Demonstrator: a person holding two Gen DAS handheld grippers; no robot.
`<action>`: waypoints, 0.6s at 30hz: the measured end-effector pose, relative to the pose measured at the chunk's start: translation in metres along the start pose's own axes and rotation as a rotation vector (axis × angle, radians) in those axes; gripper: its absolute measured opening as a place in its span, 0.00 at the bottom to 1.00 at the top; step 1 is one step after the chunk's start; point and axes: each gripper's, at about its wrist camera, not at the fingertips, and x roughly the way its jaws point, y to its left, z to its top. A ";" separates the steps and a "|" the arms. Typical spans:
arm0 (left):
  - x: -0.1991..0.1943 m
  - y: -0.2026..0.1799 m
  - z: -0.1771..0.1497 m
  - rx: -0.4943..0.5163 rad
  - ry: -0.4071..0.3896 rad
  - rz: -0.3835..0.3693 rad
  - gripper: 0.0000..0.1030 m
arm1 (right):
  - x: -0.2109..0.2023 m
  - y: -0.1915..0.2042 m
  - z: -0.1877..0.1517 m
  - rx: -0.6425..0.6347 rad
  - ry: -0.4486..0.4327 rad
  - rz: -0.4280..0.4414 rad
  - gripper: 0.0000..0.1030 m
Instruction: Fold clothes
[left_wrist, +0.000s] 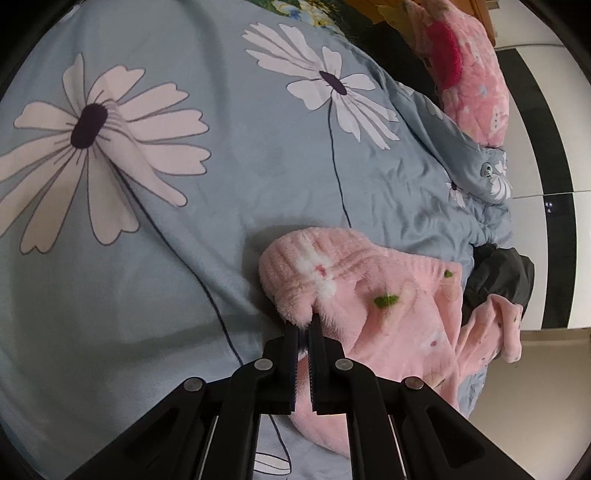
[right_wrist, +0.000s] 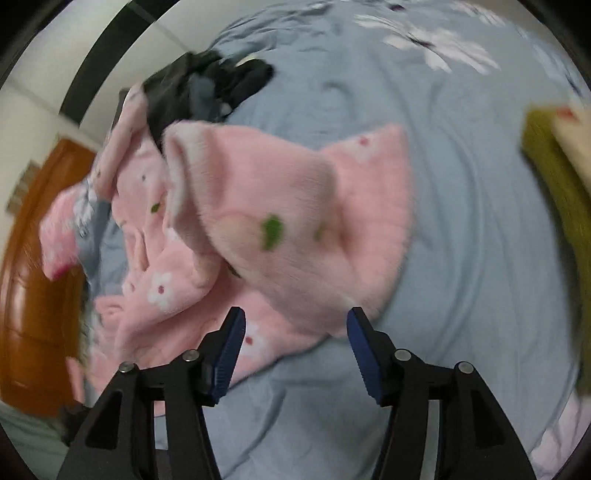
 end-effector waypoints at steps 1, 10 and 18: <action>0.001 0.000 0.000 -0.001 0.002 0.002 0.05 | 0.003 0.003 0.001 -0.015 -0.002 -0.036 0.57; -0.002 -0.004 0.002 0.010 -0.043 -0.014 0.05 | -0.028 -0.020 0.015 0.036 -0.055 -0.037 0.06; 0.003 -0.006 0.009 -0.023 -0.058 -0.051 0.05 | -0.096 0.012 0.112 -0.068 -0.241 -0.036 0.06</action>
